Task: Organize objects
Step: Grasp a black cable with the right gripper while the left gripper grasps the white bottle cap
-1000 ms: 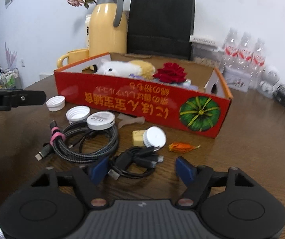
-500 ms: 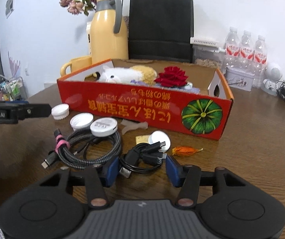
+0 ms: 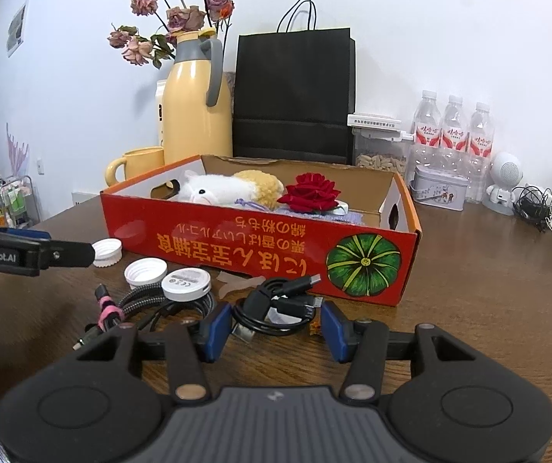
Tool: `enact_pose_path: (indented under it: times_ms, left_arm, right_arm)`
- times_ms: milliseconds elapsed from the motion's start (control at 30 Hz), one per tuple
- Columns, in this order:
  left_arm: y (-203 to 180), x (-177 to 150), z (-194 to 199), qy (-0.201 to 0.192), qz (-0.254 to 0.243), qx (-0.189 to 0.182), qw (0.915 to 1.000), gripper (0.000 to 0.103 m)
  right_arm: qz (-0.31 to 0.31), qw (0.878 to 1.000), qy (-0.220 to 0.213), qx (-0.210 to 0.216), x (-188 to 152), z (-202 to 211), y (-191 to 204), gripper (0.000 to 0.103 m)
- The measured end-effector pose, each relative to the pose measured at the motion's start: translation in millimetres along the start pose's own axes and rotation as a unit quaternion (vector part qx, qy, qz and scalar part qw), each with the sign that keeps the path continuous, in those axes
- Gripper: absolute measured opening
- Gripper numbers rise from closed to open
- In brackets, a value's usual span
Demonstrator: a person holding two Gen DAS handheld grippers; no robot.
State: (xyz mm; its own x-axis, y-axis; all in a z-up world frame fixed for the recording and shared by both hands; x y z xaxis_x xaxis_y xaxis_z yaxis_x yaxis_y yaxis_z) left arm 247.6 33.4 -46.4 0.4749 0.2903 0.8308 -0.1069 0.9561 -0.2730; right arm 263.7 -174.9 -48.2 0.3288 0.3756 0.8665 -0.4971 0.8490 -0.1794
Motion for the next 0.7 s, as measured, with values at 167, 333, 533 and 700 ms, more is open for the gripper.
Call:
enact_pose_path:
  times_ms: [167, 333, 533, 700]
  left_arm:
    - [7, 0, -10, 0.003, -0.003, 0.047, 0.9989, 0.103]
    - [17, 2, -29, 0.027, 0.010, 0.072, 0.9970, 0.103]
    - [24, 7, -50, 0.038, 0.007, 0.106, 0.9937, 0.103]
    - [27, 11, -60, 0.041, 0.021, 0.112, 0.9927, 0.102]
  right_arm:
    - [0.000, 1.000, -0.007, -0.003, 1, 3, -1, 0.050]
    - [-0.002, 1.000, -0.010, -0.006, 2, 4, -2, 0.050]
    - [-0.004, 1.000, -0.016, -0.011, 3, 6, -3, 0.050]
    - [-0.003, 1.000, -0.017, -0.014, 3, 7, -3, 0.050]
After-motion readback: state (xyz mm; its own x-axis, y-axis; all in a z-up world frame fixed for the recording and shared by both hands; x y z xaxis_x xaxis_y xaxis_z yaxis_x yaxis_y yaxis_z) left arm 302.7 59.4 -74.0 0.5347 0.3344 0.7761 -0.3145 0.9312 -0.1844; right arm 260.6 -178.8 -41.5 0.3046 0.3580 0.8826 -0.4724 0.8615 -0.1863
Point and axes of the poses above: each gripper's, at about its wrist camera, not at the fingertips, and z roughly against the way its jaws point, y to its left, x to its top, the point moved 8 cm from there along -z, roughly the way its jaws point, and after that the axes turned 12 degrees about z, right-handed, at the moved point
